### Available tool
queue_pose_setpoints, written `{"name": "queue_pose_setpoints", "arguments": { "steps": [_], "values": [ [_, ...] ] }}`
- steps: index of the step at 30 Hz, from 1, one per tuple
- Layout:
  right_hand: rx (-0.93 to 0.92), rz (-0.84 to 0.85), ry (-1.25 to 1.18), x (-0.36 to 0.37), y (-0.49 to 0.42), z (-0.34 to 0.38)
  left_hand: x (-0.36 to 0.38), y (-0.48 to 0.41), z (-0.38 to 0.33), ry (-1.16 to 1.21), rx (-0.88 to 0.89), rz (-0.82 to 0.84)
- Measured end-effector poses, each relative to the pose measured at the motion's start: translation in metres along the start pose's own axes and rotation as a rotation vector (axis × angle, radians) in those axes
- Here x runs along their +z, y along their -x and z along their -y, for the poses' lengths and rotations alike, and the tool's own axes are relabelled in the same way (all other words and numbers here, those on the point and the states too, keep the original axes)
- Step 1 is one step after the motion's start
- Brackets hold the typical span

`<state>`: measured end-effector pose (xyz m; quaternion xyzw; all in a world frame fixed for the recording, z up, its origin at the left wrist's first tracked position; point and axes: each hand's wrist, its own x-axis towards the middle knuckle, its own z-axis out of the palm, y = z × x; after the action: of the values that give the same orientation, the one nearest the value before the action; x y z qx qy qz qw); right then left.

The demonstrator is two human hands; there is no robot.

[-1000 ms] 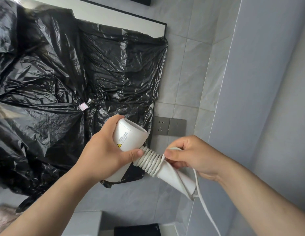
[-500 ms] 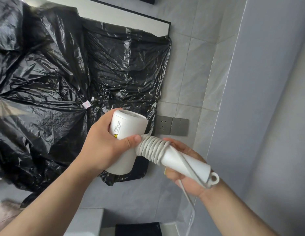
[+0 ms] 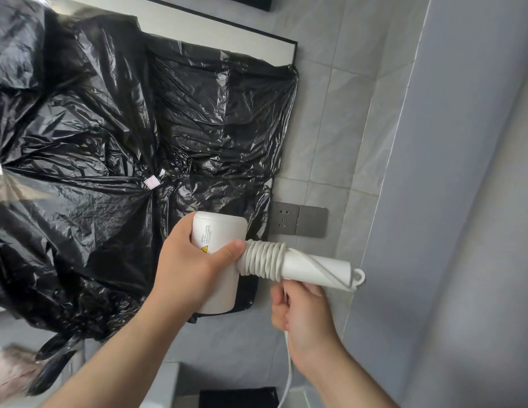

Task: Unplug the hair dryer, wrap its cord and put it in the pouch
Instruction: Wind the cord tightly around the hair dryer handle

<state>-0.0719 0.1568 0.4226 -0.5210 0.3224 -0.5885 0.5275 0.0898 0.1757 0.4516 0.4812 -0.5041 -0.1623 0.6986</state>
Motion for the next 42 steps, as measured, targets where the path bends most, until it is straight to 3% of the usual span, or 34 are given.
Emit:
{"name": "queue_pose_setpoints", "arguments": {
  "steps": [3,9,17,25,30,33,42],
  "values": [
    [-0.036,-0.037,0.186,-0.002,0.005,-0.009,0.002,0.0,0.004,-0.08,0.015,-0.05],
    [-0.176,0.097,0.712,-0.008,0.014,-0.009,-0.001,0.006,0.002,-0.258,0.042,-0.13],
    [-0.384,0.181,1.231,-0.011,0.012,0.027,-0.008,0.011,-0.003,-0.452,0.167,-0.089],
    [-0.412,0.136,1.267,-0.013,0.005,0.06,-0.01,0.005,-0.014,-0.507,0.267,-0.061],
    [-0.504,0.203,1.417,-0.014,0.005,0.061,-0.007,0.009,-0.012,-0.557,0.319,-0.025],
    [-0.465,0.262,1.49,-0.016,0.005,0.066,-0.008,0.008,-0.012,-0.558,0.303,0.003],
    [-0.382,0.271,1.368,-0.016,0.001,0.094,-0.017,0.001,-0.02,-0.396,0.217,0.139]
  ]
}}
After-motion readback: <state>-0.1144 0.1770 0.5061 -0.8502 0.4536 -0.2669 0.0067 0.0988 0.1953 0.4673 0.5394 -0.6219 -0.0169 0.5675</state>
